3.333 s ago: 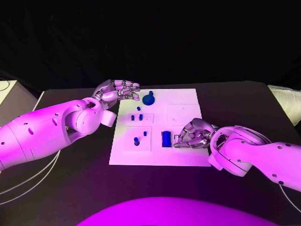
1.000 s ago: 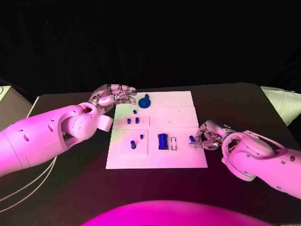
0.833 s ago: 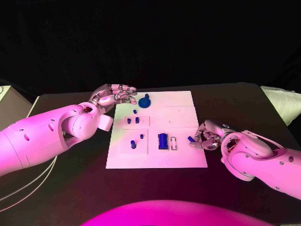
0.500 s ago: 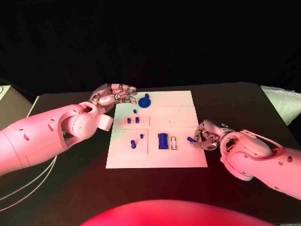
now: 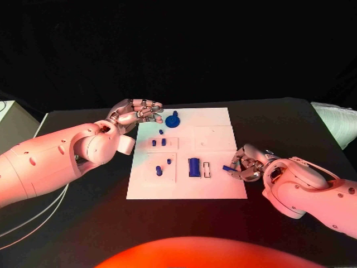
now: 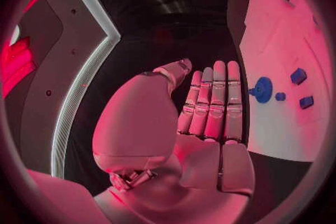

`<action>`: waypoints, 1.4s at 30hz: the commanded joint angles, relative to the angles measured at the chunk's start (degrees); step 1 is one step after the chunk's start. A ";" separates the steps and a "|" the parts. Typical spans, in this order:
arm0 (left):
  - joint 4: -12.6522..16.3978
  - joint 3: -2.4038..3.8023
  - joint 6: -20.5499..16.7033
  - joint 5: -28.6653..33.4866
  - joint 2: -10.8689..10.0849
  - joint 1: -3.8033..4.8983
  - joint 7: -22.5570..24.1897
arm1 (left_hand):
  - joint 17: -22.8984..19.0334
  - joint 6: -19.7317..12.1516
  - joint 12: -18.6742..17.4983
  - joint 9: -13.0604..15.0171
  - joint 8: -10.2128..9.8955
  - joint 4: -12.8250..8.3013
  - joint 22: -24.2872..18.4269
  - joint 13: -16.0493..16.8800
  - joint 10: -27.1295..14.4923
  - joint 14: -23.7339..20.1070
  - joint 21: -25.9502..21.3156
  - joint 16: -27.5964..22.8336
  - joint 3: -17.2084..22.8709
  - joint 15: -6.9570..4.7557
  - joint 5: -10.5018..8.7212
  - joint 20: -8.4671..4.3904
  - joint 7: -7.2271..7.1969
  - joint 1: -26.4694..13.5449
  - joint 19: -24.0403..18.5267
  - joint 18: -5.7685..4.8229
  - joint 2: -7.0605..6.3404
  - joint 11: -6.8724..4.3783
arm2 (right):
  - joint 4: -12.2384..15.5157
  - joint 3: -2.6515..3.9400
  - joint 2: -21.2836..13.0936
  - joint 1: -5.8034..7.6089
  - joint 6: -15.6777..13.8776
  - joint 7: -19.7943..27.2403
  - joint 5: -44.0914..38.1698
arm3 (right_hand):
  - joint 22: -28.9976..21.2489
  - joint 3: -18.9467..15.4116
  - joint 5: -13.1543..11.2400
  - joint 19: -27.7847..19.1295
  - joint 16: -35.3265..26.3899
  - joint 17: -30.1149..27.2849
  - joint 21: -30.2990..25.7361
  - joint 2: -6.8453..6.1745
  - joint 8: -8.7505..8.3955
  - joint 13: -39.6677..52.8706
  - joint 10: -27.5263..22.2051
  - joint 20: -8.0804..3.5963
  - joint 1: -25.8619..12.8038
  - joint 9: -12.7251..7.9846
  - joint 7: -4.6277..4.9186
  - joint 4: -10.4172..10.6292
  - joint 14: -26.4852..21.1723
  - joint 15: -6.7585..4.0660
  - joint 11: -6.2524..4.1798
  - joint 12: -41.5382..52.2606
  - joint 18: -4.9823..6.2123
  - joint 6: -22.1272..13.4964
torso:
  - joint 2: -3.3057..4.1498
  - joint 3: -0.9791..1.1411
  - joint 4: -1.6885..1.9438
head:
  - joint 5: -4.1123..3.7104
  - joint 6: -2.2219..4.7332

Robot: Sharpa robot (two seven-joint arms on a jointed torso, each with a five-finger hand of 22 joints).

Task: Assemble the parts on the task board

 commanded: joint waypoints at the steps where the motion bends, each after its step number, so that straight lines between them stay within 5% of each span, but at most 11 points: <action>1: 0.09 0.05 1.04 1.37 0.03 0.00 0.29 | 0.05 0.36 0.38 0.06 -0.09 0.25 -0.05 0.08 -0.09 -0.35 -0.24 -0.32 -0.23 -0.12 0.10 0.12 -0.16 -0.21 0.41 0.02 0.56 -0.27 | 1.36 -0.02 -0.11 0.39 0.21 -1.36 5.93 | 14.11 1.04 0.01 5.22 0.24 15.10 0.27 -0.22 0.28 14.69 5.66 -0.38 -0.80 0.47 -0.24 -0.41 6.09 -0.33 -0.54 0.08 -0.55 0.35 | 0.03 0.01 -0.06 | 0.05 0.00; 12: 0.07 0.05 1.10 1.55 0.08 0.00 0.18 | 0.09 0.36 0.39 0.06 -0.09 0.29 -0.06 0.08 -0.10 -0.35 -0.28 -0.34 -0.24 -0.12 0.12 0.12 -0.17 -0.25 0.42 0.02 0.58 -0.27 | 3.66 0.51 1.08 1.92 -0.55 -1.19 8.97 | 14.12 1.46 -0.71 5.23 0.24 15.10 0.31 -0.79 0.48 14.70 5.67 -0.38 -2.10 0.62 -0.20 -0.36 6.09 -0.31 -0.51 0.09 -0.56 0.27 | 0.03 -0.06 0.07 | -0.16 -0.06; 35: 0.33 0.05 1.98 0.07 0.02 0.00 -0.07 | 0.20 0.33 0.40 0.06 -0.12 0.28 -0.10 0.08 -0.16 -0.37 -0.37 -0.41 -0.24 -0.13 0.14 0.13 -0.18 -0.25 0.45 0.03 0.55 -0.28 | -0.99 0.16 7.28 1.43 1.86 -1.45 2.56 | 14.11 1.21 -3.06 5.21 0.24 15.10 0.26 -1.31 0.85 14.69 5.66 -0.27 -5.95 0.86 -0.06 -0.10 6.09 -0.18 -0.37 0.06 -0.55 0.08 | 0.02 0.00 0.06 | 0.14 -0.43; 42: 0.36 0.05 2.29 -0.36 -0.02 0.00 -0.24 | 0.20 0.33 0.40 0.06 -0.12 0.28 -0.10 0.08 -0.16 -0.37 -0.37 -0.41 -0.24 -0.13 0.14 0.13 -0.18 -0.25 0.45 0.03 0.55 -0.28 | -1.60 0.14 7.56 1.40 4.97 -1.78 2.22 | 14.04 0.67 -5.10 5.15 0.24 15.10 0.01 -0.71 0.92 14.64 5.62 -0.21 -7.67 0.89 0.00 -0.07 6.09 -0.11 -0.30 -0.04 -0.50 -0.02 | -0.01 -0.03 -0.06 | 0.15 -0.55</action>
